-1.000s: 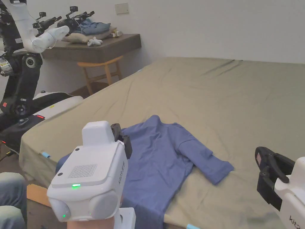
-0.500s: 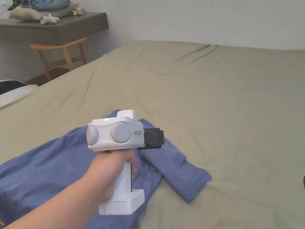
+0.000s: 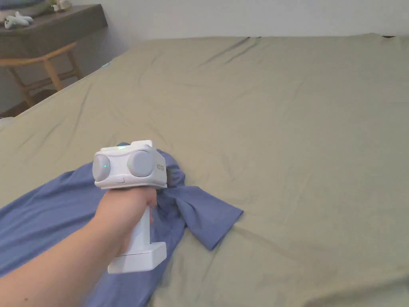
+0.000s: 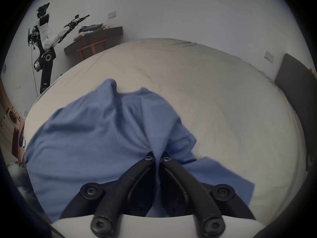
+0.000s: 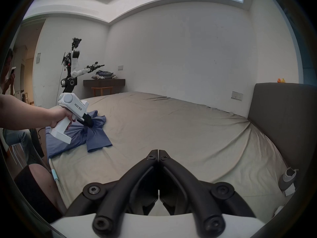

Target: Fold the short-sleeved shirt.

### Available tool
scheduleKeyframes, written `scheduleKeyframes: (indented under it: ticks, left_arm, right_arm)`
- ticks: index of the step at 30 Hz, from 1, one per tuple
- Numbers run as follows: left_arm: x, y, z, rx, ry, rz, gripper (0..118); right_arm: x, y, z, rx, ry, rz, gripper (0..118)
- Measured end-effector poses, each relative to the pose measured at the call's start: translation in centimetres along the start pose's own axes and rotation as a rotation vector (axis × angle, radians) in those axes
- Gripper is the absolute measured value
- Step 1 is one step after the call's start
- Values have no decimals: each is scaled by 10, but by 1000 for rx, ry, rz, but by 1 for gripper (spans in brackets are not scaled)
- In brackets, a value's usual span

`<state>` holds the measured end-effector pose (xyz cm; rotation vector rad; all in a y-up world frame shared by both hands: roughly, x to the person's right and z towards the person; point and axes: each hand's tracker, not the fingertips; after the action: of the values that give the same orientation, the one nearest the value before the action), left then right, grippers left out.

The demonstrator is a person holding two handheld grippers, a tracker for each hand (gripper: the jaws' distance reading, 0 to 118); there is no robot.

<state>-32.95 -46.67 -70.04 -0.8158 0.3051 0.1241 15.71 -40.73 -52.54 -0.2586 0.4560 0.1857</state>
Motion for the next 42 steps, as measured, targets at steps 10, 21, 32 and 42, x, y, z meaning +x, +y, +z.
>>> scheduleKeyframes:
  ticks: [10, 21, 32, 42]
  left_arm:
    - [85, 73, 173, 276, -231, -120, 2]
    - [358, 49, 242, 208, -637, -353, 2]
    - [562, -164, 178, -125, -777, -648, 2]
    - [451, -141, 186, 149, -792, -452, 117]
  right_arm:
    - [32, 2, 94, 87, -73, -10, 0]
    - [65, 9, 180, 169, -233, -76, 0]
    - [107, -29, 255, 62, -454, -98, 0]
    - [110, -35, 226, 59, -440, -151, 0]
